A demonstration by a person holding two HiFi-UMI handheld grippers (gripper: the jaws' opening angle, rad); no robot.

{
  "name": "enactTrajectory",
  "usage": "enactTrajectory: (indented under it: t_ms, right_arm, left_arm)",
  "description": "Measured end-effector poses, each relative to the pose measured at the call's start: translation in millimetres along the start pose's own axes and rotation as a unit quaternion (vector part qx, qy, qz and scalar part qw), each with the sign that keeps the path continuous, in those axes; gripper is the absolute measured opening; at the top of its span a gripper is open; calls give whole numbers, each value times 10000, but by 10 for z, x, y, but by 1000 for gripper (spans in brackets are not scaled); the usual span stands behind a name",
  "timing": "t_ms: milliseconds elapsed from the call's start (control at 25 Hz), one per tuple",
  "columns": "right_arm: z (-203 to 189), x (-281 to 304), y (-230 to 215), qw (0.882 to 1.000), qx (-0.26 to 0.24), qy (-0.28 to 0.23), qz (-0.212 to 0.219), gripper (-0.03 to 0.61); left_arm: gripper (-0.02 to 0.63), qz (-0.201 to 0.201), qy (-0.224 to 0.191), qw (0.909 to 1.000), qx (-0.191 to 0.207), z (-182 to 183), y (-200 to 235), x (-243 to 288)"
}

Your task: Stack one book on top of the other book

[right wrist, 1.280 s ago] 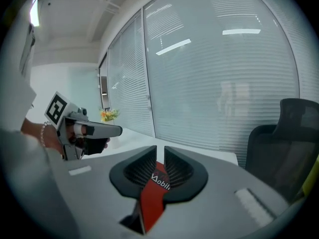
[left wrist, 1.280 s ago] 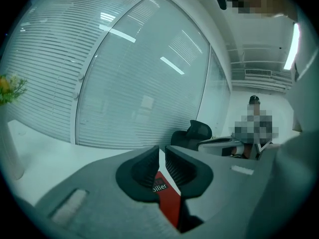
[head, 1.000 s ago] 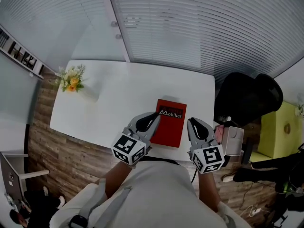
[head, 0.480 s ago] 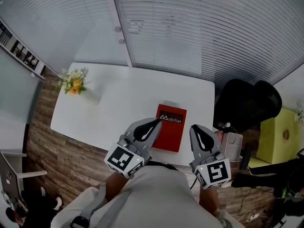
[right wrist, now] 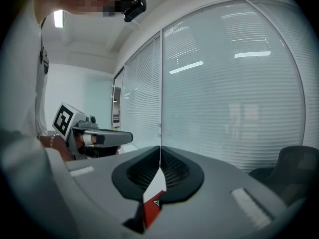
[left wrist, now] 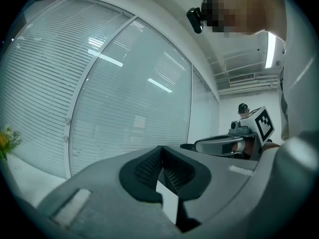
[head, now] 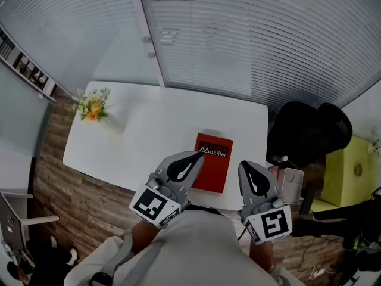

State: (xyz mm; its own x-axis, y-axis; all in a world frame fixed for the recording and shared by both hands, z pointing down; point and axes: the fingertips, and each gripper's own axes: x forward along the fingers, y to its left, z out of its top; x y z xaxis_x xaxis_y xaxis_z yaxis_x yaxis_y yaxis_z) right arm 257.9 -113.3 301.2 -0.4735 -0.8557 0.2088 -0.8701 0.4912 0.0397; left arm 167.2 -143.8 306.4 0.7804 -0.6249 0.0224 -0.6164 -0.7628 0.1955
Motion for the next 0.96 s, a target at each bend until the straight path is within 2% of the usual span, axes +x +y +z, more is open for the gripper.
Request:
enactTrajectory:
  t_ms: [960]
  right_arm:
    - [36, 39, -86, 9999, -69, -15, -98, 5]
  left_arm:
    - [6, 139, -109, 9998, 82, 116, 85, 16]
